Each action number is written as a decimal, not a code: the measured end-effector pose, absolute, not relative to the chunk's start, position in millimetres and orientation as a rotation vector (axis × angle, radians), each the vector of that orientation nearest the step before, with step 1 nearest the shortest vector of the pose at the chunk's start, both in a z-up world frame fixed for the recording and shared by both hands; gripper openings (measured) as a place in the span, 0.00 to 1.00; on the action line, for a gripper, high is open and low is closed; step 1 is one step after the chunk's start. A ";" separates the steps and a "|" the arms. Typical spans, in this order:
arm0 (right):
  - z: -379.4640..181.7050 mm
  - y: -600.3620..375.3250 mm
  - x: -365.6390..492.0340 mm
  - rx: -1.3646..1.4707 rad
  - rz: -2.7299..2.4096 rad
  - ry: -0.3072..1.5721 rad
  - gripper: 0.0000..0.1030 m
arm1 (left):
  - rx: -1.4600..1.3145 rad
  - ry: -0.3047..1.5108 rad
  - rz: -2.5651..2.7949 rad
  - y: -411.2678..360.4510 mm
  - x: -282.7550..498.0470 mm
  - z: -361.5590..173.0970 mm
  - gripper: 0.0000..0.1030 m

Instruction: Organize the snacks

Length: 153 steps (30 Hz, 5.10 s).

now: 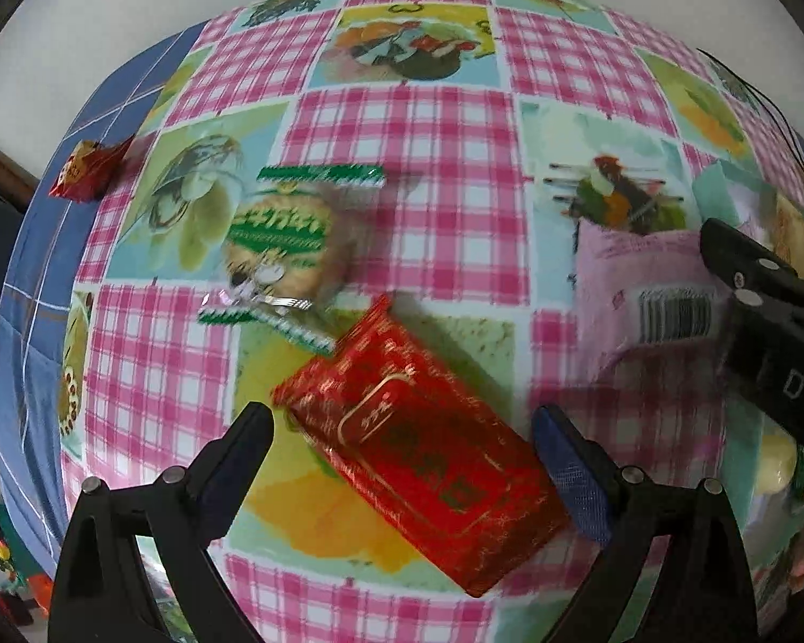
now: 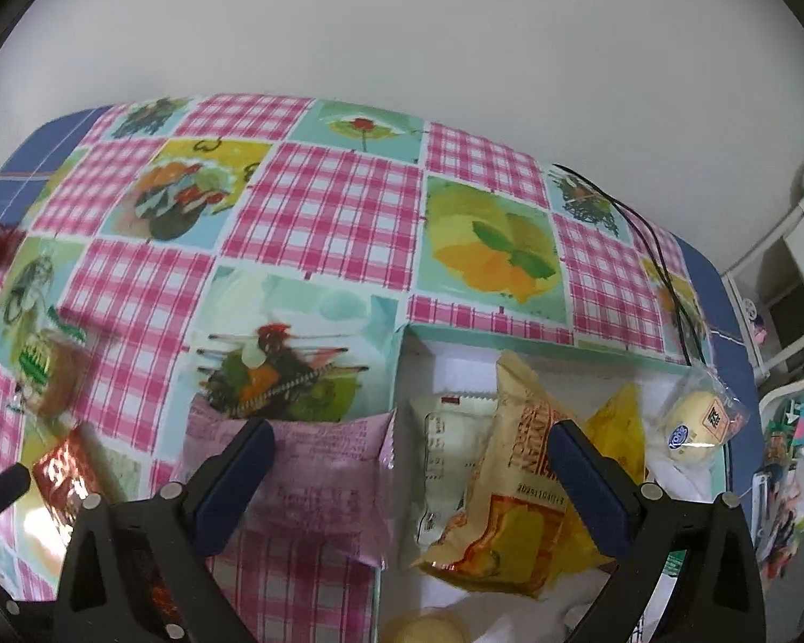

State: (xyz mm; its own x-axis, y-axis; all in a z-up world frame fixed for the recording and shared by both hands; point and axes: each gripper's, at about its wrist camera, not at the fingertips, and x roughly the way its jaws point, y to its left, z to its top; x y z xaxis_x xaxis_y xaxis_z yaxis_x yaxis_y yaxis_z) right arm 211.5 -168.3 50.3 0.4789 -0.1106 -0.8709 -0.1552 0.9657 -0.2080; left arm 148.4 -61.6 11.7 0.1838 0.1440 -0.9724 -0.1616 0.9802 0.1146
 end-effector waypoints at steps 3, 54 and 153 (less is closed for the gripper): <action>50.2 -165.9 207.0 -0.282 0.040 1.093 1.00 | -0.012 1.378 0.228 -51.1 134.5 12.7 0.94; 47.3 -148.9 181.8 -0.012 0.371 1.234 0.99 | -0.168 1.370 0.278 41.8 119.7 25.2 0.94; 11.0 -159.5 163.0 -0.066 0.283 1.321 0.43 | -0.115 1.365 0.214 38.7 128.5 15.4 0.92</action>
